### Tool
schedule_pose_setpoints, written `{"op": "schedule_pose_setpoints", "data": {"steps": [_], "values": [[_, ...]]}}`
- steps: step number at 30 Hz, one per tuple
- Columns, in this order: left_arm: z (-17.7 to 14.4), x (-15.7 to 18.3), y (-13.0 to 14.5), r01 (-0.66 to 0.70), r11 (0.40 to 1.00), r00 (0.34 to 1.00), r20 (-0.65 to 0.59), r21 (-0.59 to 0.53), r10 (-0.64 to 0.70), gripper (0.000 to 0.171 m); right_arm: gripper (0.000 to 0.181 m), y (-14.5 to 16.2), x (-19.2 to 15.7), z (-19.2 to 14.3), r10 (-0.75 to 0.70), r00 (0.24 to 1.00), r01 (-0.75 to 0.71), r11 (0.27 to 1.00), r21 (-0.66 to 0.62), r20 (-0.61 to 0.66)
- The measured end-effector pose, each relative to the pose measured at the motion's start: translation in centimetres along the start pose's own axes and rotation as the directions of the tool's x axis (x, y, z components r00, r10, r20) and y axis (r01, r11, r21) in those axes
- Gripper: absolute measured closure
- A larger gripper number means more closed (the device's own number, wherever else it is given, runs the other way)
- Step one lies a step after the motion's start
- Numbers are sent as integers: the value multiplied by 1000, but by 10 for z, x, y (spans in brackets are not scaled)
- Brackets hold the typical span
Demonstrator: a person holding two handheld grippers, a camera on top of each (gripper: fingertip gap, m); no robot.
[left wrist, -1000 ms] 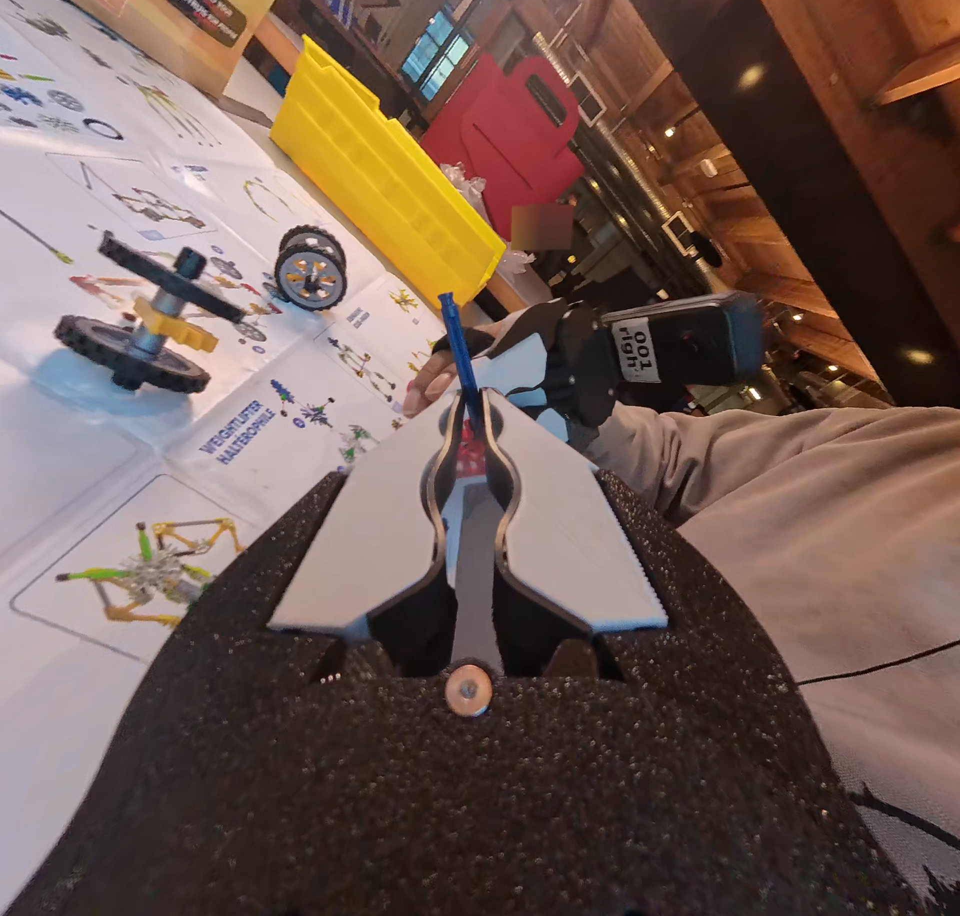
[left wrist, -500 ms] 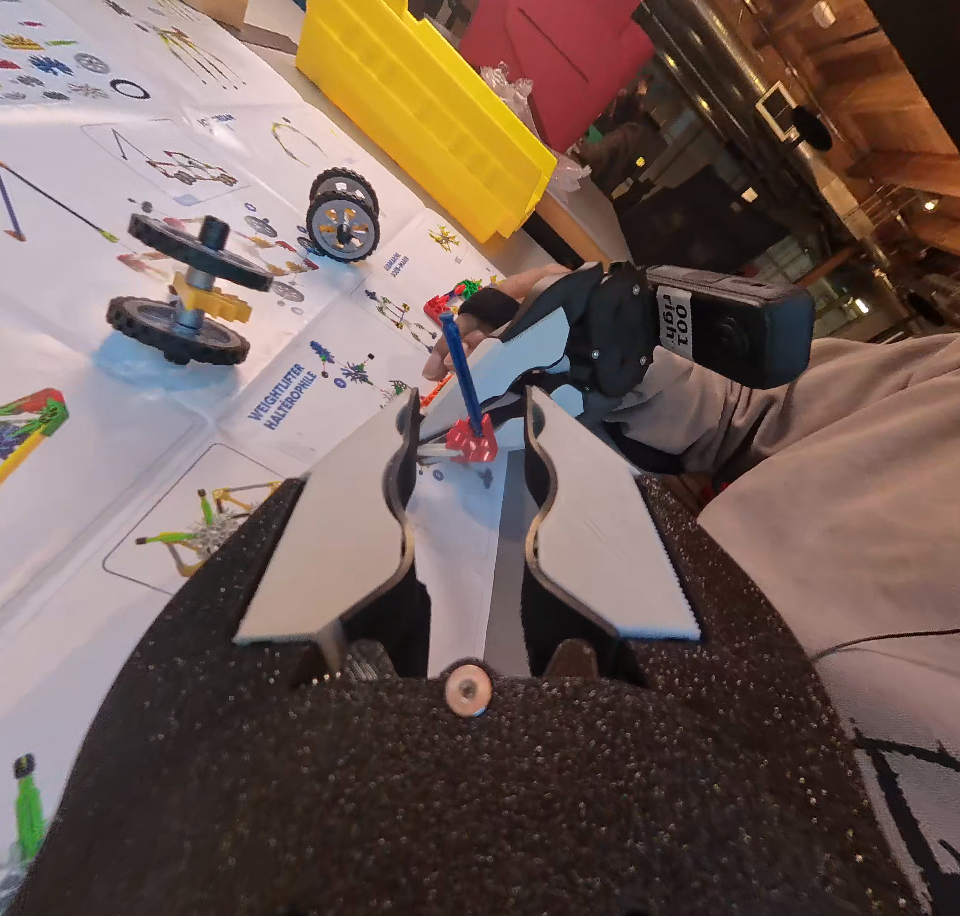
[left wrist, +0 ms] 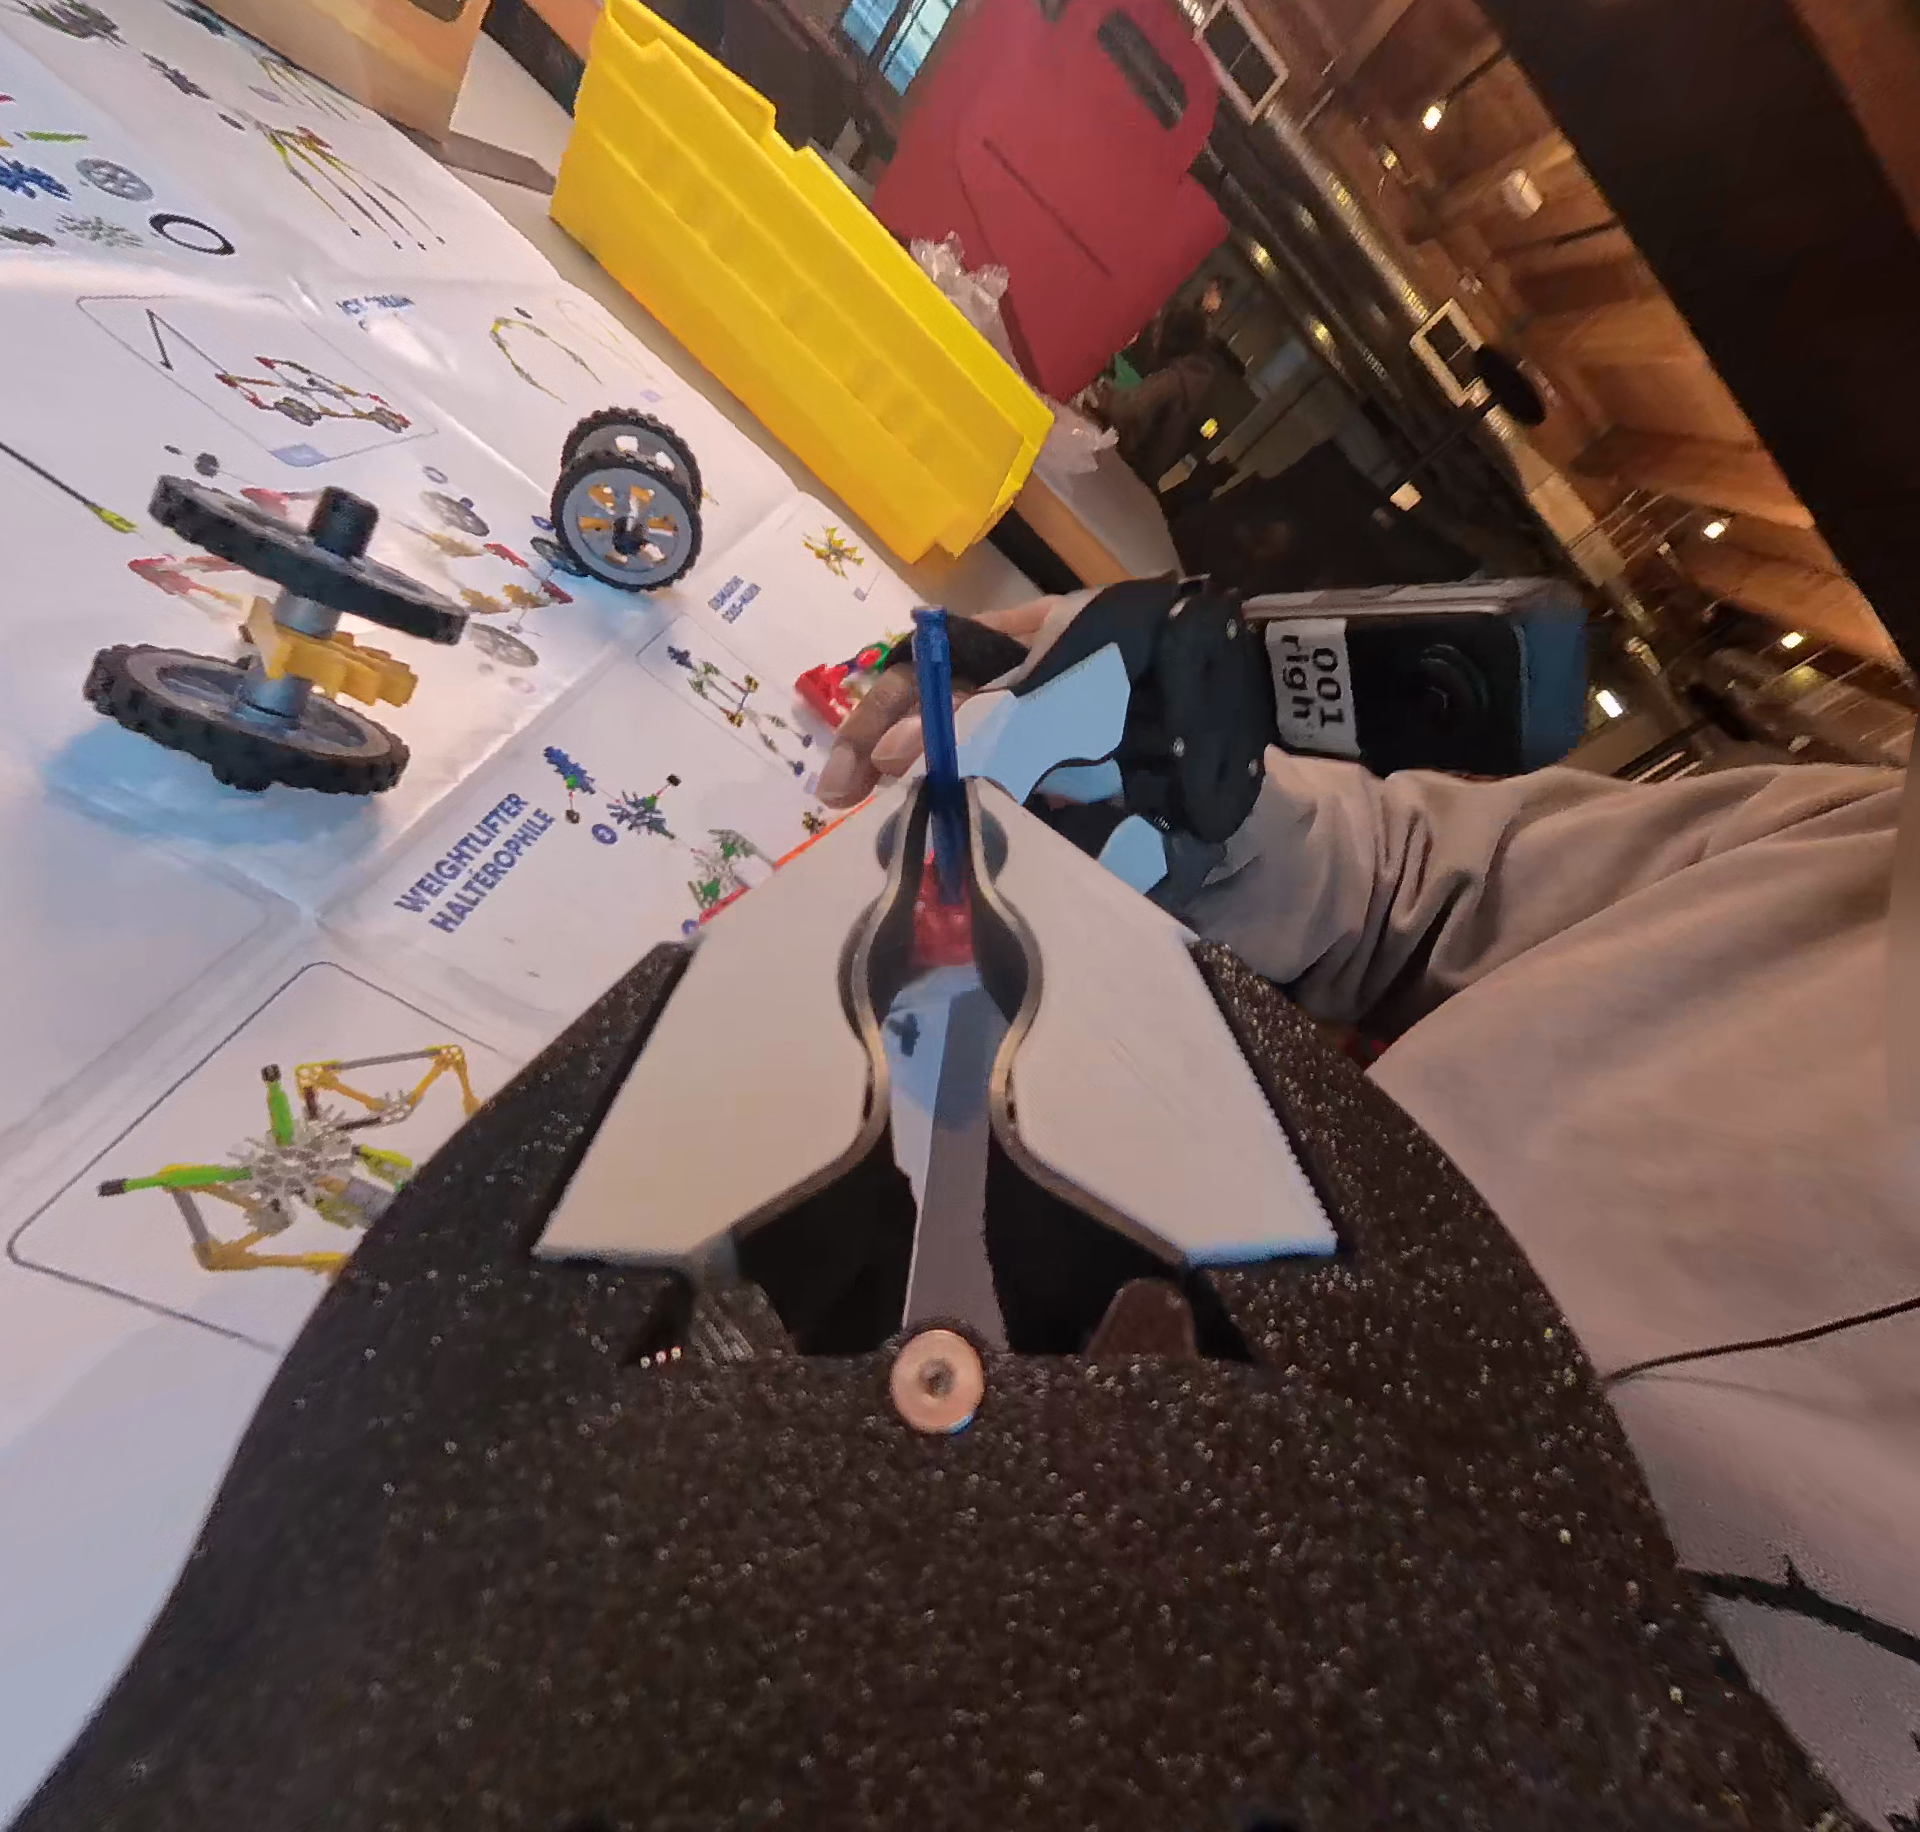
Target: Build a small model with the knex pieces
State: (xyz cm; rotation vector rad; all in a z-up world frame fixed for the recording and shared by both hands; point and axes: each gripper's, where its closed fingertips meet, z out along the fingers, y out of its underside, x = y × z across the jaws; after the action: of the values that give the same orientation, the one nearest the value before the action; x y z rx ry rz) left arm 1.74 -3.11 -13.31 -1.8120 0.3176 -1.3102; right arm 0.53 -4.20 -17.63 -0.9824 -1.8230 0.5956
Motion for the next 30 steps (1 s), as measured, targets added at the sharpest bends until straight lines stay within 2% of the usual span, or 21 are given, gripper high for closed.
{"op": "schedule_pose_setpoints", "data": {"steps": [4,6,11,14,16,20,22,25,27,30], "values": [[2,6,-16,101,989,993,-77,109,-93,168,154,-10,4,2,98,995,-98,995,34,-1],[2,8,-17,132,983,987,-107,124,-119,168,174,-13,11,1,119,992,-116,991,63,-39],[-2,8,-18,143,981,984,-123,132,-127,168,176,-16,9,-1,110,994,-109,991,76,-8],[-9,-4,-20,46,991,999,-12,123,-44,169,177,-12,12,-3,63,997,-61,997,52,-34],[-9,-10,-14,-56,996,995,83,70,50,168,178,-9,8,-1,40,999,-39,999,35,-32],[-15,-23,-16,-248,969,938,243,-24,246,171,177,-15,7,-3,83,996,-81,994,67,-31],[-19,-15,-19,-329,943,913,240,-50,331,171,178,-14,12,-5,127,992,-126,990,67,-23],[-18,-12,-3,-261,957,948,155,-124,279,171,178,-3,1,-3,139,989,-141,990,27,55],[-19,-10,8,-268,946,950,111,-183,291,162,178,1,-7,-3,119,987,-121,993,17,105],[-25,-10,14,-455,844,859,112,-285,500,154,178,9,-13,-4,105,984,-103,994,-18,147]]}}
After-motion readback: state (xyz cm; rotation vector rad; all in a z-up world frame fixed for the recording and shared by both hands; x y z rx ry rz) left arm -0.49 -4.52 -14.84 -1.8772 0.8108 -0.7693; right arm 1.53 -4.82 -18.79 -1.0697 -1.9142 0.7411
